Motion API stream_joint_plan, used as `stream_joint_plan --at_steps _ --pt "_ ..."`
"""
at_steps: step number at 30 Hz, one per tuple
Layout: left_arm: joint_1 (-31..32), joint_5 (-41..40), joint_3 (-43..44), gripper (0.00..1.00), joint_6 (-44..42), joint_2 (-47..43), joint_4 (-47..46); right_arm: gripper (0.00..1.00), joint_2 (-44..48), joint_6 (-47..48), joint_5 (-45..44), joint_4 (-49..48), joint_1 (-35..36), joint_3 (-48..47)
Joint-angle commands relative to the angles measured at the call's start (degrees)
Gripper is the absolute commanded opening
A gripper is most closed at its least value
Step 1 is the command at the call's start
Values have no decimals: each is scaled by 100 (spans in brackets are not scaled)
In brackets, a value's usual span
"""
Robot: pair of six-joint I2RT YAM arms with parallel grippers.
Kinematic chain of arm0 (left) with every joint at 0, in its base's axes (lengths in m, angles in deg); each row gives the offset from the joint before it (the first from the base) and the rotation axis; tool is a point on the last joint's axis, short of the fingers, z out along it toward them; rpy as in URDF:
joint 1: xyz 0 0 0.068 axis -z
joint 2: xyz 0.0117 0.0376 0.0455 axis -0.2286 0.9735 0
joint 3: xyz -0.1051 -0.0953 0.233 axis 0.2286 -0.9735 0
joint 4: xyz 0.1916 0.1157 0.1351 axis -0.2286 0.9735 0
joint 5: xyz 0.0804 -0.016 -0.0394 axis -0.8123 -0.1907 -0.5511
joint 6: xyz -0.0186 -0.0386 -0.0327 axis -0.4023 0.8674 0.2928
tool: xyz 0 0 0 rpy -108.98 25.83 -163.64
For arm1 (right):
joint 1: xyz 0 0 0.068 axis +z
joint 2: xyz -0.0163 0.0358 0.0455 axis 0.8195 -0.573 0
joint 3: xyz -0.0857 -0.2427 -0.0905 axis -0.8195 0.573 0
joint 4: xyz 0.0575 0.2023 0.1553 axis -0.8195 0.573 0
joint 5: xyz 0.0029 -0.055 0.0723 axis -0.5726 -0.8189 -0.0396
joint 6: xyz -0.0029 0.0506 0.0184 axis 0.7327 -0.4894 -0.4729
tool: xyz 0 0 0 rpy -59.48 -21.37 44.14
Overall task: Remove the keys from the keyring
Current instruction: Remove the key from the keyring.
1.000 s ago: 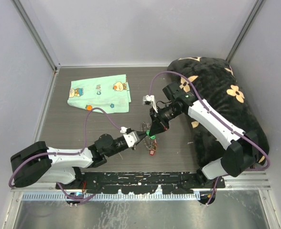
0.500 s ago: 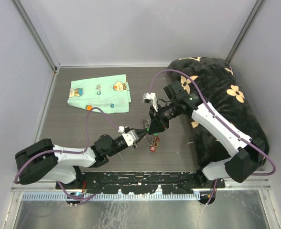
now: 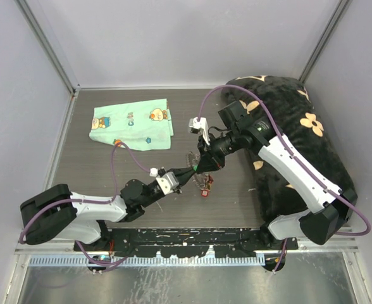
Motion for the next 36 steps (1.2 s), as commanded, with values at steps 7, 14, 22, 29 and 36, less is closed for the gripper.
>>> stream_joint_plan --at_steps 7,14,22,29,36 --pt "-29 237 369 0 -101 -208 -365 1 141 -22 125 138 152 -617" --pt "-31 205 376 0 -173 -207 -398 8 135 -9 401 271 156 -619" --pt "-32 206 376 0 -150 -169 -721 30 345 426 -11 470 289 -448" --pt "-31 295 398 0 -167 -163 -783 40 426 847 -94 820 441 -684" --pt "-32 339 428 0 -202 -208 -783 44 476 1167 -603 1006 741 -811"
